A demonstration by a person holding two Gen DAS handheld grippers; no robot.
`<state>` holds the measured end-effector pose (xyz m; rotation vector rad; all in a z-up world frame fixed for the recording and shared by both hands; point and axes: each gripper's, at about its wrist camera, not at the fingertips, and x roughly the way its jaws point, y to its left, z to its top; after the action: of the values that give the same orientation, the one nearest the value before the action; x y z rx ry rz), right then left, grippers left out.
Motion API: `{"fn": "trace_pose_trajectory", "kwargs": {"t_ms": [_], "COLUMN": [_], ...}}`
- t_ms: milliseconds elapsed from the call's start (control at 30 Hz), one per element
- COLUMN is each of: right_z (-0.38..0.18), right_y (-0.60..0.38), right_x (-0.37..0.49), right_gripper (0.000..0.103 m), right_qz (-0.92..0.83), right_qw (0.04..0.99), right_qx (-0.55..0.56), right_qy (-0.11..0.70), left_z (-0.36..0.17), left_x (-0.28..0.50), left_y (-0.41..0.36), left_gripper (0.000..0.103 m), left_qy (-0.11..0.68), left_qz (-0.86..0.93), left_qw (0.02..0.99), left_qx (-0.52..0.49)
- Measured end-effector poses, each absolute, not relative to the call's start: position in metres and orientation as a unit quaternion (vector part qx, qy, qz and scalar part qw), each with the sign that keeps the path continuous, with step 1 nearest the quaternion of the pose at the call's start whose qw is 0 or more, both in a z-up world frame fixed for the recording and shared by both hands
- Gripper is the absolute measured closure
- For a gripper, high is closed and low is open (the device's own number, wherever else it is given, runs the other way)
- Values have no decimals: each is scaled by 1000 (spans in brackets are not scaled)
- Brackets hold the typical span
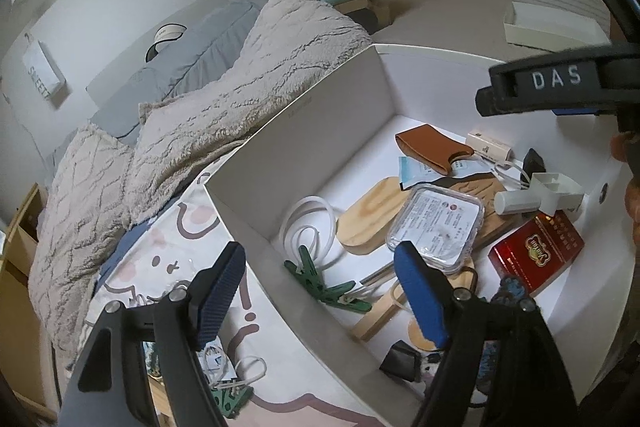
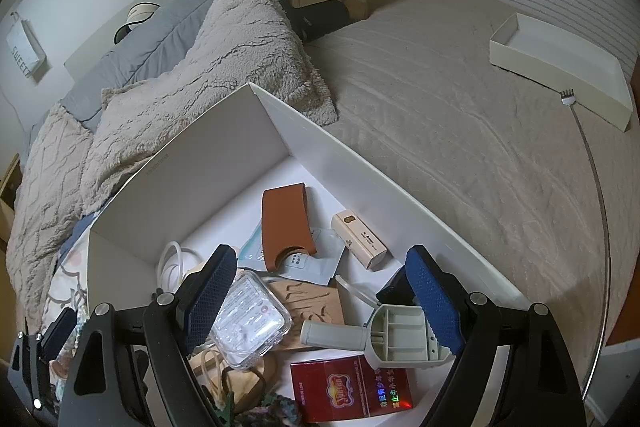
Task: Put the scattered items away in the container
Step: 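Withdraw the right tool from the white box back over the bed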
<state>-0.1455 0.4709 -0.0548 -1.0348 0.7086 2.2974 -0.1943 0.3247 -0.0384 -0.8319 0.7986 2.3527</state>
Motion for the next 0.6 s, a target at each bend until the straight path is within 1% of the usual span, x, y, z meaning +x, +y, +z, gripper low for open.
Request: {"fn": "trace_pose_trajectory", "kwargs": {"t_ms": [133,200,267,300,333,367,467,600], "right_z": [-51,-48,-43,-41,-39,-37,-31,-31], "right_y": [465,459,453,450,447,445,439,435], "right_x": [-144,-144,-143,-142,-141,-140,-137,-137], "right_gripper": [16,16,16,15,9,4,0,0], "right_qz": [854,861,868,871,874,877,886,891], "right_qw": [257,248,245,244,244,243,241,237], "right_qx": [-383,-382,-376,-373,-369,-364,-349,-342], "right_qy": [239,227,212,206,202,198,190,184], "left_z": [-36,-35,-34,-32,-32,-30,-24,-17], "left_x": [-196,-197,-197,-197,-197,-198,-198,-200], "left_y": [320,316,311,309,306,303,293,282], "left_gripper": [25,18,17,16,14,11,0,0], "left_qy": [275,266,258,254,250,245,224,204], "left_qz": [871,874,879,881,883,885,895,899], "left_qw": [260,257,251,250,248,246,241,240], "left_qx": [-314,-316,-313,-312,-312,-311,-302,-304]}}
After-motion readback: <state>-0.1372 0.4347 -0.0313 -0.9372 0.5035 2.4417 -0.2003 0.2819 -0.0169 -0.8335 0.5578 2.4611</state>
